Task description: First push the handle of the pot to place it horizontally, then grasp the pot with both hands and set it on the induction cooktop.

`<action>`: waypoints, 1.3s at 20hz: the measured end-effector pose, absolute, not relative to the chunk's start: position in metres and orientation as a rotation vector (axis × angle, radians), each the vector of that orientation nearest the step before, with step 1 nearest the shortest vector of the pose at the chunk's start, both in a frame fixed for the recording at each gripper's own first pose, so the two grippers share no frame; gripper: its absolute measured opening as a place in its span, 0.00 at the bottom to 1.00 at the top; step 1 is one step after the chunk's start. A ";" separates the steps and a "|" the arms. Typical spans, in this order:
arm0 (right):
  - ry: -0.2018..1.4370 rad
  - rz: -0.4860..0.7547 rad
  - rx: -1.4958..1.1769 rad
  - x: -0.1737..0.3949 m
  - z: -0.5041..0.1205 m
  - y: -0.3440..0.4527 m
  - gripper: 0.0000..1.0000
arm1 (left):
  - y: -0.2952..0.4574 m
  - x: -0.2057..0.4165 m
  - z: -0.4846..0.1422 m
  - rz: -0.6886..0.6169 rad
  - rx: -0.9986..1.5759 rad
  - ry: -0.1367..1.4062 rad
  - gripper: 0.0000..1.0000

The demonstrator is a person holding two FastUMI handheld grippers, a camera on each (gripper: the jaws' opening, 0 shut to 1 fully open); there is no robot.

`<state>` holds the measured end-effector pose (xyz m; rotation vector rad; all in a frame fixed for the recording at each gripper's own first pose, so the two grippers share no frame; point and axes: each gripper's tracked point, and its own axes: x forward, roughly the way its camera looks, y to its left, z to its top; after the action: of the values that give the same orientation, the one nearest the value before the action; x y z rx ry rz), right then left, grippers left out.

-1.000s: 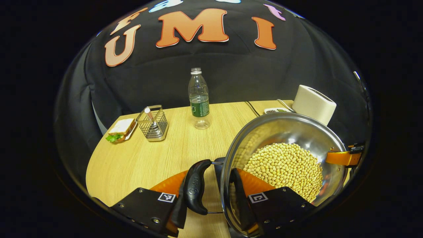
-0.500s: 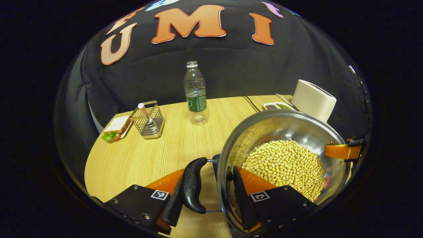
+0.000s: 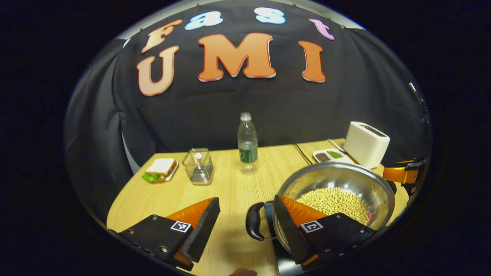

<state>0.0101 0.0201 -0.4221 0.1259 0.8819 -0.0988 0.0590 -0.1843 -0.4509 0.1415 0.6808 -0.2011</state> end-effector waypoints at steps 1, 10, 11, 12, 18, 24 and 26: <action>0.834 -0.097 0.109 0.013 -0.404 0.019 0.94 | -0.185 0.065 -0.430 -0.195 0.117 0.625 0.88; 0.432 -0.019 0.047 0.018 -0.231 0.026 0.94 | -0.165 0.063 -0.206 -0.131 -0.008 0.157 0.87; 0.399 -0.015 0.049 0.016 -0.213 0.024 0.94 | -0.165 0.057 -0.187 -0.140 -0.022 0.129 0.87; 0.367 -0.014 0.054 0.014 -0.195 0.021 0.99 | -0.165 0.053 -0.170 -0.145 -0.029 0.103 0.87; 0.178 -0.041 0.090 -0.004 -0.089 -0.016 0.94 | -0.122 0.038 -0.062 -0.080 0.000 -0.044 0.86; 0.048 -0.049 0.159 -0.027 -0.003 -0.048 0.98 | -0.083 0.015 0.015 -0.010 0.027 -0.133 0.85; 0.013 -0.041 0.163 -0.034 0.019 -0.050 0.93 | -0.086 0.013 0.027 -0.010 0.051 -0.152 0.84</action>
<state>-0.0342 -0.0497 0.0193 0.1634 0.0135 -0.0407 0.0130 -0.0861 0.0272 0.0513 -0.1518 -0.0098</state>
